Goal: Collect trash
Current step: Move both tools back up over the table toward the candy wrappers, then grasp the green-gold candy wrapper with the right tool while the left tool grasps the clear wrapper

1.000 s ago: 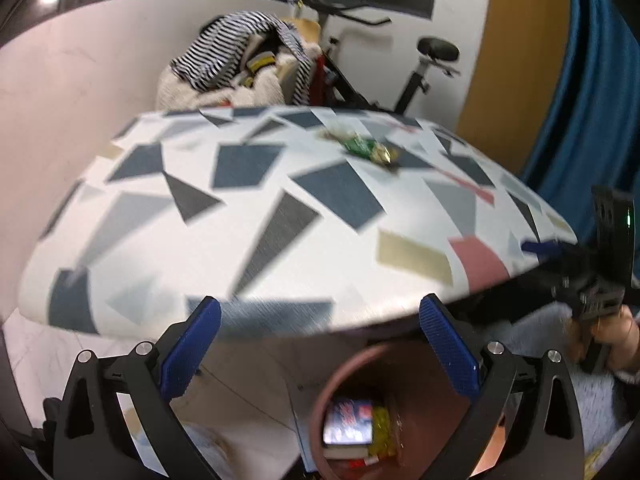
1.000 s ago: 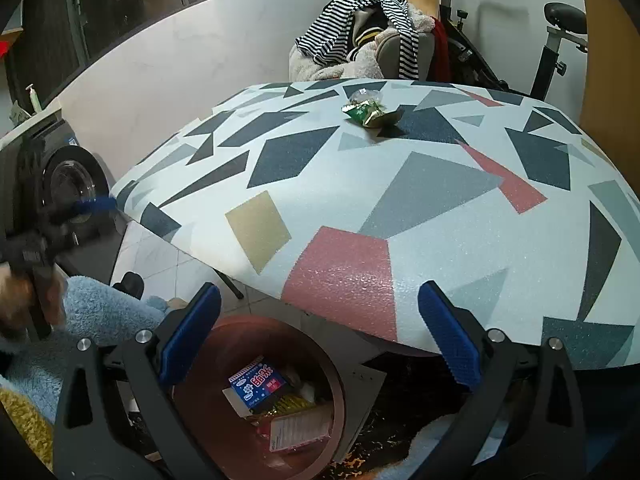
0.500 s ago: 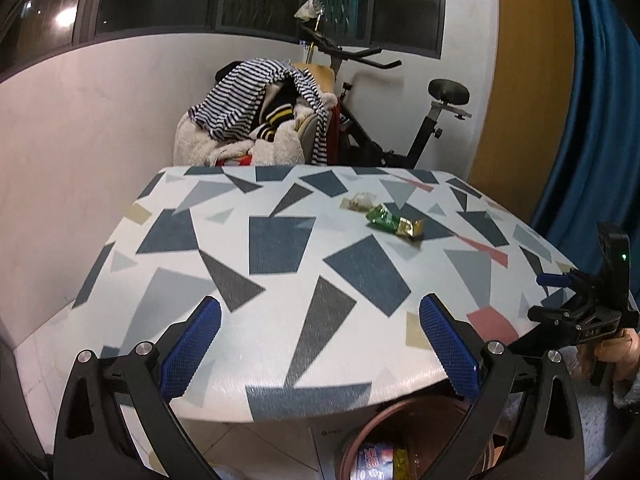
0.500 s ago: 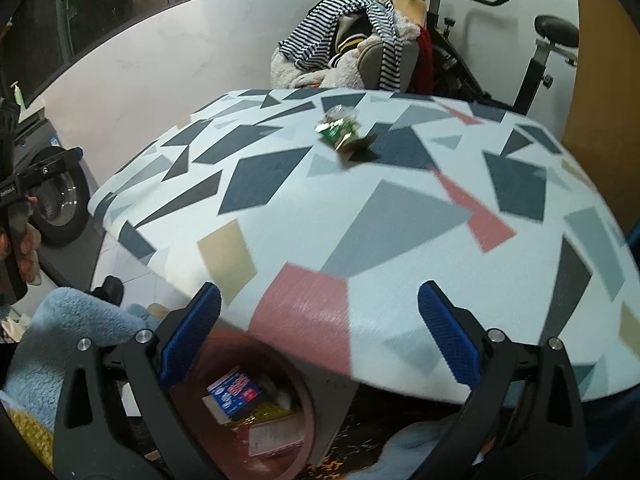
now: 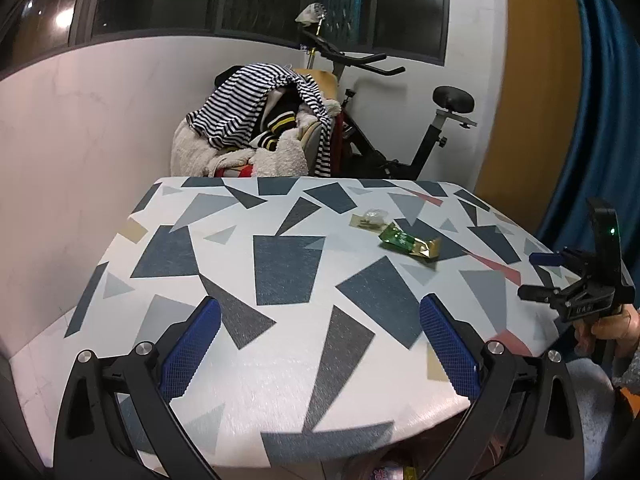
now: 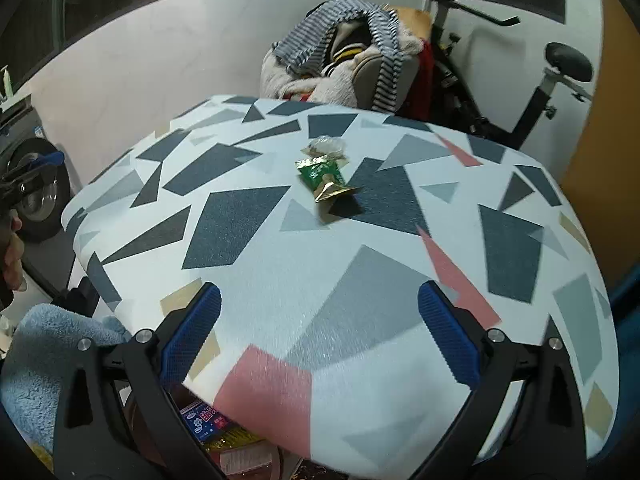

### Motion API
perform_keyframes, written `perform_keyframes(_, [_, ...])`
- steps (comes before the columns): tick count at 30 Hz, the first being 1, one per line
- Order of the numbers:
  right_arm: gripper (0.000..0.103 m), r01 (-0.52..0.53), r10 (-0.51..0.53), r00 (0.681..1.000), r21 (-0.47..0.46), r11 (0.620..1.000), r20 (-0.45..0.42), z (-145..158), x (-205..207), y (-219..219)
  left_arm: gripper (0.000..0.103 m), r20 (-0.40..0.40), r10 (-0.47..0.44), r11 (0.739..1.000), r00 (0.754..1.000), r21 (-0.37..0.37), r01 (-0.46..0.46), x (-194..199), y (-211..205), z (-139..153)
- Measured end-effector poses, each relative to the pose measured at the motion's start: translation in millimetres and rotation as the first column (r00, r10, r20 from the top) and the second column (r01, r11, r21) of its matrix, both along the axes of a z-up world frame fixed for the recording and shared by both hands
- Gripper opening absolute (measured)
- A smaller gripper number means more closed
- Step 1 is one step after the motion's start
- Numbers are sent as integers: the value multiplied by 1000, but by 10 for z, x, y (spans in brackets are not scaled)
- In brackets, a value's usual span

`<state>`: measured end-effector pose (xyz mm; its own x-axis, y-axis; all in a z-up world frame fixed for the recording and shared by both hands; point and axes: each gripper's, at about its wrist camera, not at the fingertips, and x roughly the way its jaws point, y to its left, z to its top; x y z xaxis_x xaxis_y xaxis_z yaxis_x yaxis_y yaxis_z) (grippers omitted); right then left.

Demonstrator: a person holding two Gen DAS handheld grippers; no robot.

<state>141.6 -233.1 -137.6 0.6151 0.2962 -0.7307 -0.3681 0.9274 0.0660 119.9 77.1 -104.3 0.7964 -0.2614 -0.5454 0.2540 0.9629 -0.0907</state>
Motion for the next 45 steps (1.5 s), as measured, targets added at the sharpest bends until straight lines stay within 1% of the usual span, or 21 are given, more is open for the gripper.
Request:
perform_keyframes(3, [97,-19,19,1000,-7,1000,-10,-56,181,74,97,-15,0,1000,1000,-10,-1,156,13,-43])
perform_keyframes(7, [96,-19,20,999,22,1000,-27,-153,425,144,97,-31,-8,999,999,-34,7,369,15,-89])
perform_keyframes(10, [86,-19,21,999,34,999,-50,-234,701,197,97,-50,-14,998,999,-58,11,538,10,-130])
perform_keyframes(12, [84,-24,26,997,30,999,-67,-301,918,251,97,-62,-17,997,998,-75,13,642,2,-154])
perform_keyframes(14, [79,-24,26,996,28,999,-84,-356,1091,292,97,-77,-21,995,997,-94,13,762,-19,-178])
perform_keyframes(17, [75,4,1,991,38,999,-132,-462,1466,350,97,-97,-32,993,995,-116,21,911,-61,-207])
perform_keyframes(20, [70,12,-1,987,67,998,-162,-523,1683,374,93,-129,-45,992,991,-124,29,1107,-144,-249])
perform_keyframes(23, [64,-12,29,973,73,997,-230,-646,1928,464,91,-160,-64,990,985,-137,42,1298,-241,-284])
perform_keyframes(24, [63,-27,42,970,67,997,-240,-659,1958,479,91,-167,-72,989,983,-142,48,1349,-268,-291])
perform_keyframes(26, [49,-78,82,967,23,997,-242,-666,1969,563,88,-187,-98,986,977,-148,71,1516,-378,-316])
perform_keyframes(27, [48,-83,86,966,23,996,-243,-653,1965,552,86,-193,-106,986,975,-147,78,1578,-422,-326])
perform_keyframes(28, [43,-84,89,966,31,996,-242,-640,1961,534,85,-200,-120,985,972,-146,92,1669,-494,-340])
perform_keyframes(31, [36,-28,43,978,75,997,-203,-524,1890,341,83,-215,-157,982,964,-138,130,1954,-731,-395])
perform_keyframes(32, [29,7,9,983,87,996,-186,-485,1865,239,82,-220,-165,982,962,-130,138,2043,-809,-414])
perform_keyframes(33, [25,24,-8,984,89,996,-175,-470,1847,196,81,-226,-176,981,958,-122,151,2149,-906,-446])
perform_keyframes(35, [25,75,-59,987,105,992,-148,-422,1781,53,80,-238,-195,980,952,-89,178,2353,-1103,-513])
perform_keyframes(38, [25,146,-127,984,155,977,-125,-359,1639,-230,71,-272,-218,976,937,-31,218,2689,-1429,-664])
perform_keyframes(39, [25,170,-151,981,174,970,-119,-333,1572,-364,66,-282,-218,975,934,-24,220,2766,-1489,-705])
perform_keyframes(43, [25,211,-193,976,202,956,-105,-260,1425,-620,62,-338,-198,978,920,0,211,3098,-1731,-907])
perform_keyframes(44, [25,214,-196,975,204,955,-104,-249,1451,-658,59,-356,-191,978,915,4,206,3158,-1774,-956])
perform_keyframes(45, [25,223,-204,973,213,951,-104,-227,1373,-720,48,-375,-182,980,909,6,199,3218,-1802,-1011])
